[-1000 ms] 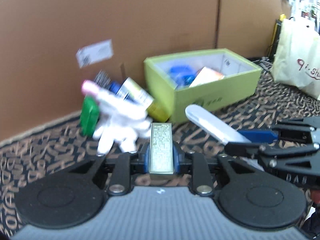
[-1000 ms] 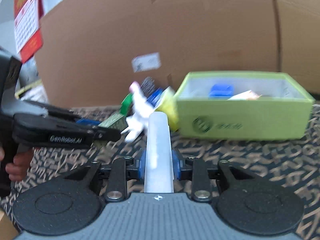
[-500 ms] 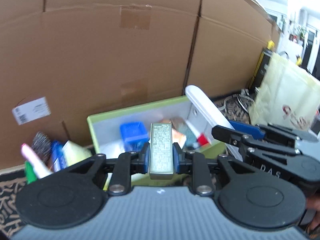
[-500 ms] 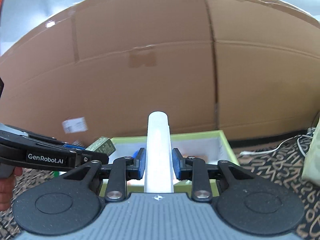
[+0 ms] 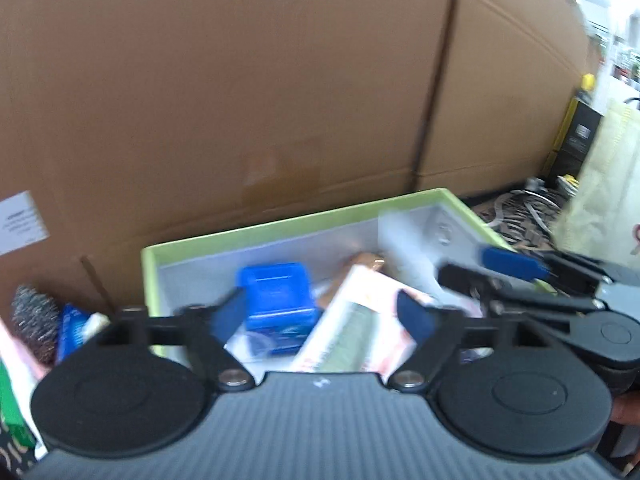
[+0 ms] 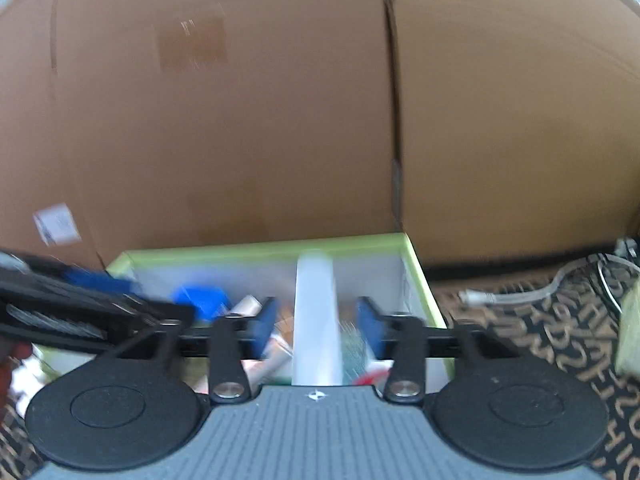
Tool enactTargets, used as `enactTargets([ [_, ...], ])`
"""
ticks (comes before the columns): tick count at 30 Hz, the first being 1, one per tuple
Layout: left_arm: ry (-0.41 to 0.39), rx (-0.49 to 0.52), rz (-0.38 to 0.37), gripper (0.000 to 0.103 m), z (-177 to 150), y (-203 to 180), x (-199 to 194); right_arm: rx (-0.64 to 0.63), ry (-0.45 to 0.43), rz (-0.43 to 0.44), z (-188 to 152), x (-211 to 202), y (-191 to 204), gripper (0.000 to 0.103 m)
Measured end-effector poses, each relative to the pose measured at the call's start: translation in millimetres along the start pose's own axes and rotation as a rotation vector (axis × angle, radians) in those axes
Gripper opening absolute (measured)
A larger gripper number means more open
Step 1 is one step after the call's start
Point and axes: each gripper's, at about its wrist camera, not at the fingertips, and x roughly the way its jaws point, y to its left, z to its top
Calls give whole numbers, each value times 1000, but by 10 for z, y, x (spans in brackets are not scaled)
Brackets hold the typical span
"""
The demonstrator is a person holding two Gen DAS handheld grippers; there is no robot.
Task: Organize objects
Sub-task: 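Carry soap bar and clear tube into the lime-green box and release both, then grasp the green box with the left gripper while the right grasps the white gloves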
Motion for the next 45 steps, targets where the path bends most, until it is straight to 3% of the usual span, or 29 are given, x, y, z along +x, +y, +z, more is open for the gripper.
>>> enactTargets([
  [2, -24, 3, -4, 88, -63, 54, -59, 16, -21, -7, -66, -37, -51, 61],
  [5, -50, -20, -3, 102, -104, 111, -195, 69, -60, 23, -71, -180, -106, 70],
  [11, -91, -32, 16, 103, -114, 134, -513, 54, -133, 96, -3, -561, 127, 78],
  [15, -87, -45, 38, 103, -332, 254, -820, 24, -152, 141, -85, -796, 362, 82],
  [20, -97, -86, 111, 103, -745, 585, -1245, -46, -106, 175, -368, -942, 730, 86],
  [27, -18, -207, 246, 103, -1400, 1187, -1558, -50, 79, 294, -890, -861, 1262, 86],
  [32, -10, -322, 295, 103, -1573, 1574, -1706, -45, 143, 352, -1102, -882, 1631, 83],
  [37, -26, -351, 353, 103, -1467, 1789, -1552, -26, 167, 351, -1180, -936, 1804, 79],
  [45, -5, -304, 412, 103, -1107, 1886, -888, -26, 209, 326, -1265, -934, 1844, 76],
])
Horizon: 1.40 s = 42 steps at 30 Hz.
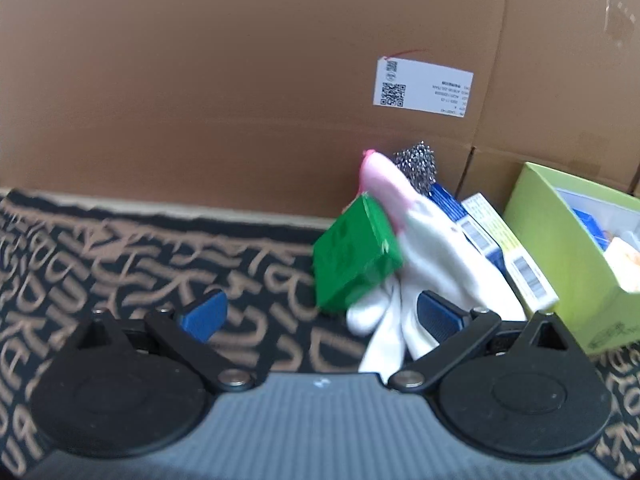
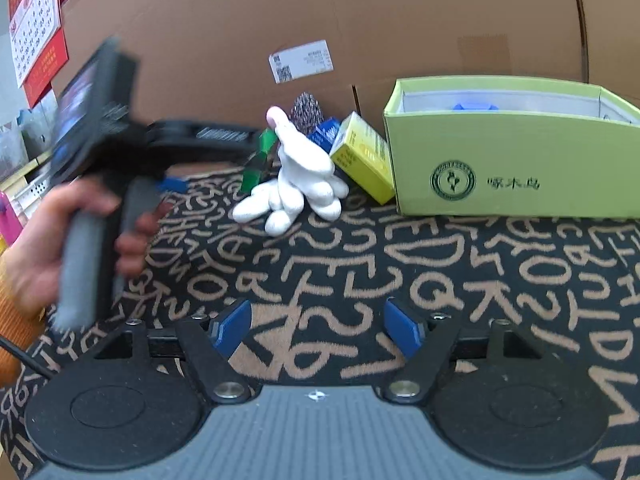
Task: Organize objects
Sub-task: 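Grasp the green box with the left gripper while the right grasps the white gloves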
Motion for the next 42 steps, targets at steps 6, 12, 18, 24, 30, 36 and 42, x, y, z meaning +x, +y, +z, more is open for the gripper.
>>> enactTargets([
  [6, 105, 31, -30, 50, 122, -22, 406, -25, 6, -24, 67, 101, 0, 65],
  [12, 87, 34, -76, 36, 101, 118, 383, -99, -8, -37, 323, 448, 113, 61],
  [18, -23, 55, 8, 72, 42, 226, 302, -105, -2, -28, 591, 847, 206, 59],
  [24, -11, -35, -54, 67, 64, 511, 376, -81, -17, -23, 748, 1079, 287, 59],
  [30, -15, 1, -104, 61, 36, 532, 335, -88, -12, -2, 700, 1210, 359, 21],
  [36, 10, 12, -172, 61, -72, 569, 209, -86, -57, 31, 627, 903, 321, 16],
  [42, 52, 51, -221, 62, -330, 626, -180, -35, -83, 77, 453, 301, 157, 16],
])
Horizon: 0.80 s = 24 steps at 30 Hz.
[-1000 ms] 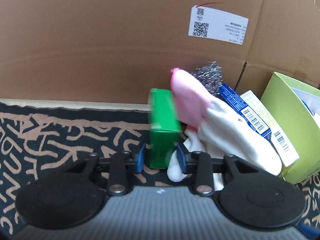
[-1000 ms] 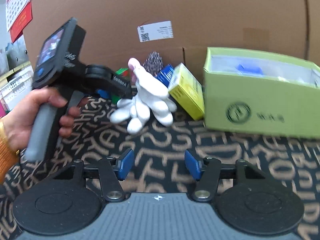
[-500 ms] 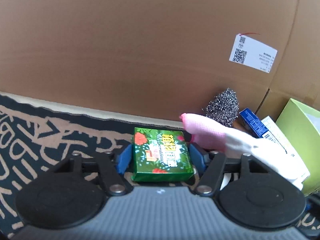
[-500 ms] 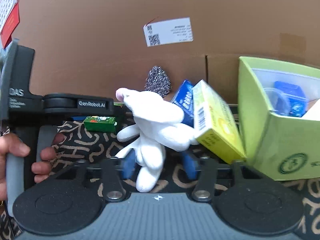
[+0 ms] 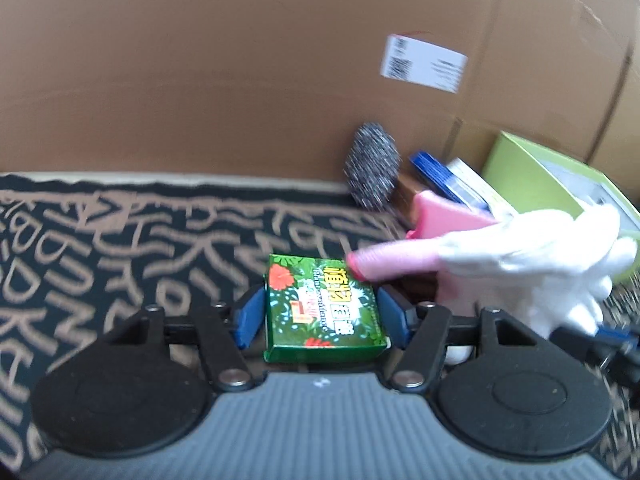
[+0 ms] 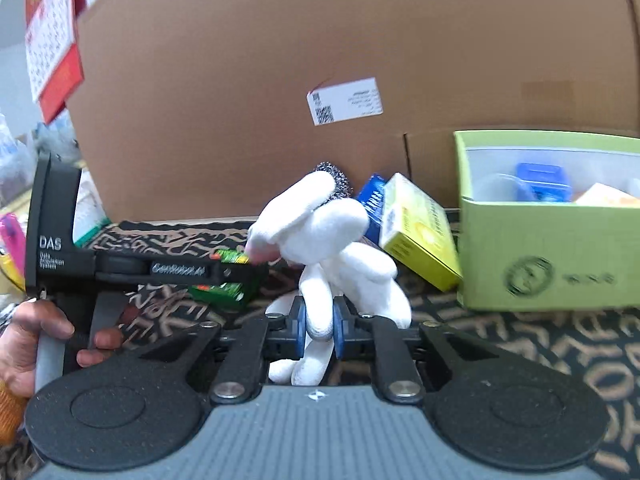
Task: Organize objects
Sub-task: 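Grasp the green box with the left gripper while the right grasps the white gloves, then carry green box and white gloves into the lime-green box and release both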
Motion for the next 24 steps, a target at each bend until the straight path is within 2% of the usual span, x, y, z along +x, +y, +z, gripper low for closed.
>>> enactTargets([
  [6, 32, 79, -13, 63, -281, -106, -427, -20, 16, -41, -317, -625, -176, 16],
  [10, 47, 119, -17, 65, -413, -195, -599, -30, 70, -80, -578, -912, -284, 17],
  [12, 59, 148, -15, 71, -463, -246, -633, -21, 100, -102, -648, -1009, -365, 31],
  [14, 52, 168, 20, 81, -507, -289, -676, 2, 112, -104, -690, -1107, -433, 58],
  [16, 31, 182, 63, 95, -509, -323, -701, 6, 79, -101, -690, -1234, -427, 70],
  [18, 11, 192, 95, 102, -496, -347, -730, -33, 23, -85, -657, -1367, -370, 76],
  [20, 8, 197, 110, 103, -454, -367, -717, -80, -39, -73, -618, -1407, -332, 89],
  [21, 16, 201, 109, 103, -432, -375, -694, -96, -54, -73, -588, -1381, -327, 92],
  [24, 51, 218, 115, 103, -402, -398, -586, -78, -25, -63, -465, -1192, -462, 94],
])
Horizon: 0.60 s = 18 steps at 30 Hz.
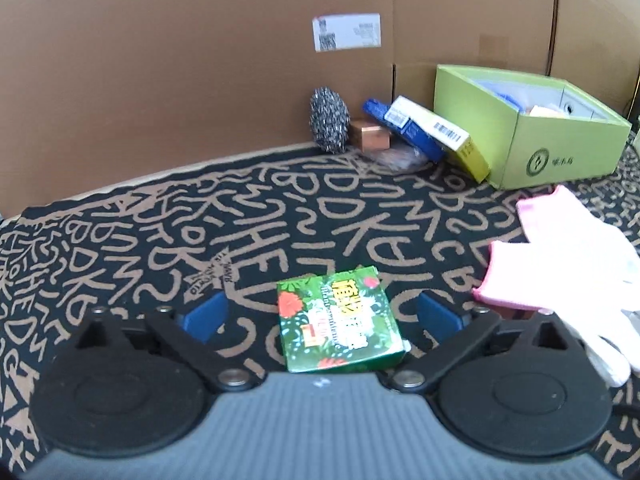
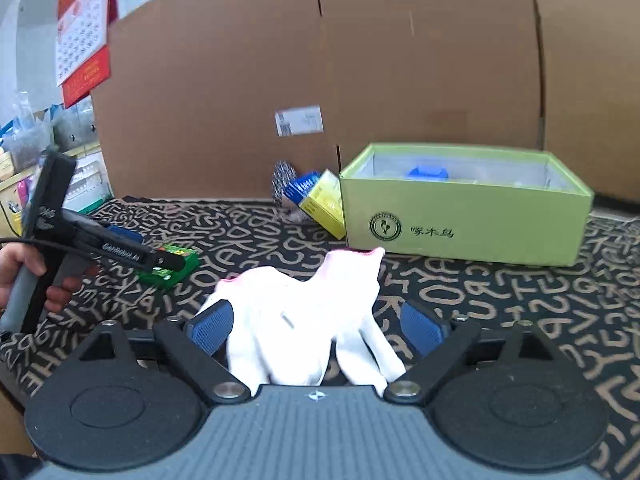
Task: Organize objects
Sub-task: 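Carry green box and white gloves into the lime-green box and release both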
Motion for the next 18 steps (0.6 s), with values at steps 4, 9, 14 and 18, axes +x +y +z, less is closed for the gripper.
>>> enactTargets([
  [4, 49, -2, -7, 103, -8, -8, 122, 189, 109, 56, 5, 434, -340, 94],
  [9, 70, -7, -42, 102, -36, -33, 202, 221, 138, 116, 33, 653, -225, 93],
  [14, 75, -26, -60, 102, -46, -19, 239, 65, 142, 144, 50, 671, 253, 90],
  [18, 71, -25, -61, 99, -51, -22, 239, -171, 158, 28, -8, 669, 590, 57],
])
